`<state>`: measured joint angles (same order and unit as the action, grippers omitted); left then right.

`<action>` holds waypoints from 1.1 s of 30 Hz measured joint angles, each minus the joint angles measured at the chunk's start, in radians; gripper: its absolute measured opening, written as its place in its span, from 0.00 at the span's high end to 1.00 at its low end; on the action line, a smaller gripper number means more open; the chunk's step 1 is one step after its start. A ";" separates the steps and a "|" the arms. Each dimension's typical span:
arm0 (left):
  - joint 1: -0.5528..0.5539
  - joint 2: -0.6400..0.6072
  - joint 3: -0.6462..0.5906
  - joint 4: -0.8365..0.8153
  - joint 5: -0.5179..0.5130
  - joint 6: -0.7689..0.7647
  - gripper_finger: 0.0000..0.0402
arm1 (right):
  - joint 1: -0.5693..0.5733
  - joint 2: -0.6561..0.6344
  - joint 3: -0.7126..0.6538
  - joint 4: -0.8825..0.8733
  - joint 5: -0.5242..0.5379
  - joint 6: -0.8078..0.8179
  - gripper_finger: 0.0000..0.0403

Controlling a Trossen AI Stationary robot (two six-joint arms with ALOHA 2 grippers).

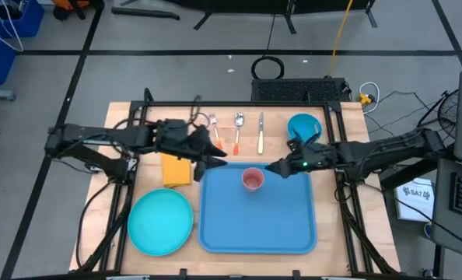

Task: Set up tray
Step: Put the pink cup at the top right of the blue serving tray

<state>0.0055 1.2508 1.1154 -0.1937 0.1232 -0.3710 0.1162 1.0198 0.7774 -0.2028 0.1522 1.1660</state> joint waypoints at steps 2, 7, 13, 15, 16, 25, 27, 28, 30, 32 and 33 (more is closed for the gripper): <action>0.002 -0.053 -0.064 0.032 -0.002 -0.026 0.62 | -0.001 0.045 0.031 -0.050 -0.002 0.000 0.37; 0.002 -0.135 -0.164 0.066 -0.019 -0.061 0.62 | -0.012 0.129 0.101 -0.157 -0.030 0.000 0.37; 0.002 -0.162 -0.198 0.065 -0.027 -0.076 0.62 | -0.012 0.224 0.159 -0.220 -0.056 0.007 0.37; 0.002 -0.162 -0.198 0.066 -0.027 -0.074 0.62 | -0.012 0.252 0.172 -0.242 -0.057 0.001 0.37; 0.002 -0.162 -0.198 0.066 -0.027 -0.071 0.62 | -0.012 0.266 0.180 -0.236 -0.057 -0.001 0.37; 0.002 -0.162 -0.197 0.064 -0.021 -0.055 0.62 | -0.012 0.348 0.191 -0.235 -0.076 0.010 0.37; 0.002 -0.162 -0.197 0.060 -0.020 -0.053 0.62 | -0.012 0.365 0.190 -0.229 -0.077 0.012 0.37; 0.002 -0.162 -0.197 0.055 -0.019 -0.053 0.62 | -0.012 0.370 0.190 -0.225 -0.077 0.017 0.37; 0.002 -0.162 -0.197 0.055 -0.019 -0.053 0.62 | -0.012 0.373 0.190 -0.223 -0.080 0.026 0.38; 0.002 -0.162 -0.197 0.055 -0.019 -0.052 0.62 | -0.012 0.378 0.191 -0.218 -0.080 0.027 0.42; 0.002 -0.162 -0.197 0.055 -0.019 -0.051 0.62 | -0.012 0.379 0.191 -0.220 -0.080 0.029 0.44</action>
<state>0.0071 1.0893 0.9180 -0.1388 0.1043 -0.4218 0.1040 1.3991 0.9680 -0.4232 0.0724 1.1947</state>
